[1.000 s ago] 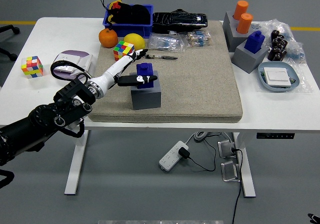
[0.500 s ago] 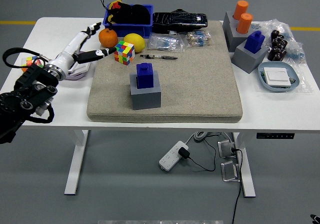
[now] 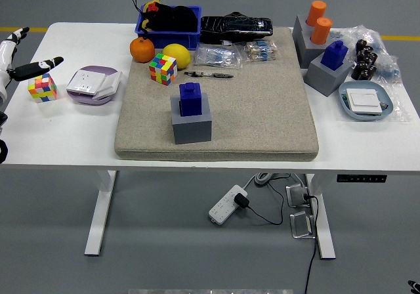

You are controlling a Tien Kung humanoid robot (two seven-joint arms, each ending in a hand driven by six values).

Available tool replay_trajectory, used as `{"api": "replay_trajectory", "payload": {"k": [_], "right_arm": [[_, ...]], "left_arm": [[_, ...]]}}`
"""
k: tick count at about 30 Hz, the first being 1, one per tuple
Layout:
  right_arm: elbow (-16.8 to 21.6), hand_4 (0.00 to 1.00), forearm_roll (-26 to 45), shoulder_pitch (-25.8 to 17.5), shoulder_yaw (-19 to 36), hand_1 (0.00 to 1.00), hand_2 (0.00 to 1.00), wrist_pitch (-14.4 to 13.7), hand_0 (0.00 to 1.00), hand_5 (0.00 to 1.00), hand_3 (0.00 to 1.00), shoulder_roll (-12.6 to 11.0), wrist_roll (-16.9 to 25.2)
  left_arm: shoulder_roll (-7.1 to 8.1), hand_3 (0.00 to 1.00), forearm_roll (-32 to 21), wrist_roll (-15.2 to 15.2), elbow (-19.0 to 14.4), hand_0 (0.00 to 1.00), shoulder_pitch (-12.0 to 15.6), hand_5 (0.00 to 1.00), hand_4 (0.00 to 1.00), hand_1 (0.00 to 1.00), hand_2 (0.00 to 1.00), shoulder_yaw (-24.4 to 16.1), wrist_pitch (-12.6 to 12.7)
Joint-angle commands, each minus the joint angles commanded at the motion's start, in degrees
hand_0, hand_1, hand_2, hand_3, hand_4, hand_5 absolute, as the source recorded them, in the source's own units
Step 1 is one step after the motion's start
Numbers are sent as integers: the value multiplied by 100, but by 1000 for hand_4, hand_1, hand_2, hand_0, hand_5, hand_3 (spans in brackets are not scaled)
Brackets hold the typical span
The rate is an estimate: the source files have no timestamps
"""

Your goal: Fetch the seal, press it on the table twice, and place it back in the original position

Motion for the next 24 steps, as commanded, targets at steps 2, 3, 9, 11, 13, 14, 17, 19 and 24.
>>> {"api": "replay_trajectory", "payload": {"k": [2, 3, 9, 11, 13, 14, 17, 19, 24], "right_arm": [[0, 719, 4, 3, -8, 706, 674, -2, 806, 498, 682, 2, 2], [-1, 719, 5, 4, -16, 706, 674, -1, 806, 498, 682, 5, 2], [-11, 720, 6, -17, -37, 706, 674, 3, 806, 498, 683, 19, 2], [-10, 720, 7, -17, -45, 706, 674, 2, 806, 498, 683, 18, 2], [-11, 720, 6, -16, -45, 706, 674, 2, 806, 498, 683, 18, 0], [-12, 720, 4, -19, -43, 706, 674, 2, 806, 497, 683, 19, -2], [-15, 720, -2, -28, -40, 706, 674, 6, 806, 497, 683, 17, -10], [-14, 720, -5, -36, -32, 706, 674, 4, 806, 497, 683, 13, -12], [-14, 721, -12, -56, -15, 706, 674, 0, 806, 499, 683, 14, -12]], "left_arm": [[-6, 888, 29, -18, 6, 881, 26, 309, 934, 857, 842, 2, 32], [-13, 888, 48, -31, 2, 881, 49, 309, 934, 857, 842, -6, 57], [-44, 884, 147, 15, -45, 875, 135, 307, 923, 844, 817, -70, 48], [-52, 884, 131, 21, -42, 875, 146, 307, 923, 844, 817, -60, 45], [-64, 884, 118, 27, -40, 875, 152, 307, 923, 844, 817, -31, 39], [-71, 877, 122, 29, -39, 869, 155, 265, 891, 837, 812, -19, 41], [-87, 877, 109, 30, -45, 869, 168, 265, 891, 837, 812, -14, 41], [-99, 877, 115, 17, -50, 869, 178, 265, 891, 837, 812, -2, 47], [-118, 877, 115, 10, -61, 864, 195, 265, 885, 834, 809, -6, 59]]}}
